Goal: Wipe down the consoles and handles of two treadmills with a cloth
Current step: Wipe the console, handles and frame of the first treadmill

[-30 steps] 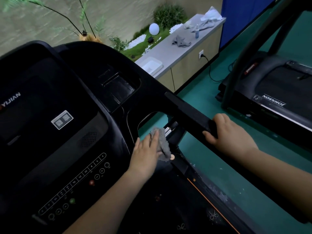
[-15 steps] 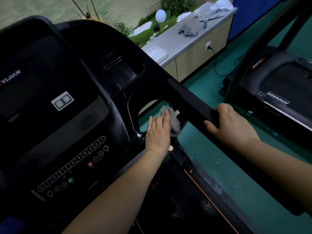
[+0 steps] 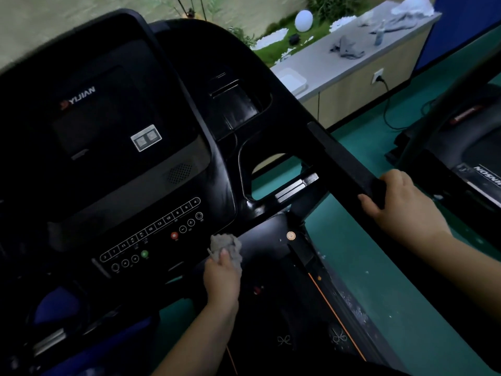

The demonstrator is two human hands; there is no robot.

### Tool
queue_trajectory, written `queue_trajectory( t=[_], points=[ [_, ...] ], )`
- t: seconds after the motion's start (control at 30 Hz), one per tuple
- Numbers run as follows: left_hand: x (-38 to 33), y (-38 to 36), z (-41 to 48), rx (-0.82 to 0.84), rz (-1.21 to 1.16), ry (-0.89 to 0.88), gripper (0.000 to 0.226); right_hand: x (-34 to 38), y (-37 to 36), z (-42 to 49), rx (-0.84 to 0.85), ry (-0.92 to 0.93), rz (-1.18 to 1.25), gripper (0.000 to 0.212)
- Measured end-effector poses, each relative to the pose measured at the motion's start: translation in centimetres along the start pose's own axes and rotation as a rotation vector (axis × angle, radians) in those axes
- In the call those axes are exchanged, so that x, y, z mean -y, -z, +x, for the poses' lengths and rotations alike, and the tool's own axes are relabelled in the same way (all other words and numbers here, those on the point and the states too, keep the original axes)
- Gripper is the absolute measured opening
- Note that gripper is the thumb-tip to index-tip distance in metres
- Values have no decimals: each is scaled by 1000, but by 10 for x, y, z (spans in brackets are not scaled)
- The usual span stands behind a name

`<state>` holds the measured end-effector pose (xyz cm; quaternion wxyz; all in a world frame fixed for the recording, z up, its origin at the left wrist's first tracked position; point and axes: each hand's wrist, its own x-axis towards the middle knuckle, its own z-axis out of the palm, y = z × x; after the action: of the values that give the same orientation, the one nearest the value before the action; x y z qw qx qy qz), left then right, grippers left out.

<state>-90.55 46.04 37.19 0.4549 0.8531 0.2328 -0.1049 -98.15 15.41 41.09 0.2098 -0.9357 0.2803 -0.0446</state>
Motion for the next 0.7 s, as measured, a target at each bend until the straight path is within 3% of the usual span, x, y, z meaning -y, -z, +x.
queue_trajectory(
  t=[0.2,0.3,0.37,0.43,0.47,0.57,0.63,0.7],
  points=[
    [-45,-42,8,-1,-613,376,31,-1,-1,0,0,8,-12,39],
    [-57,-69,0,133,-564,368,35,0,0,0,0,6,-5,39],
    [-69,-84,-7,348,-481,303,39,0,1,0,1,8,1,39],
    [-87,-90,-12,531,-294,105,40,1,1,-1,3,6,12,38],
    [-98,-89,-15,546,-182,-48,37,1,1,-1,1,4,18,38],
    [-123,-70,-19,354,83,-447,28,1,2,-2,-2,-8,19,38],
    [-120,-46,-19,206,132,-620,39,2,3,-2,4,-13,18,38],
    [-100,-23,-9,-52,208,-742,52,3,3,-3,1,-17,21,37]
  ],
)
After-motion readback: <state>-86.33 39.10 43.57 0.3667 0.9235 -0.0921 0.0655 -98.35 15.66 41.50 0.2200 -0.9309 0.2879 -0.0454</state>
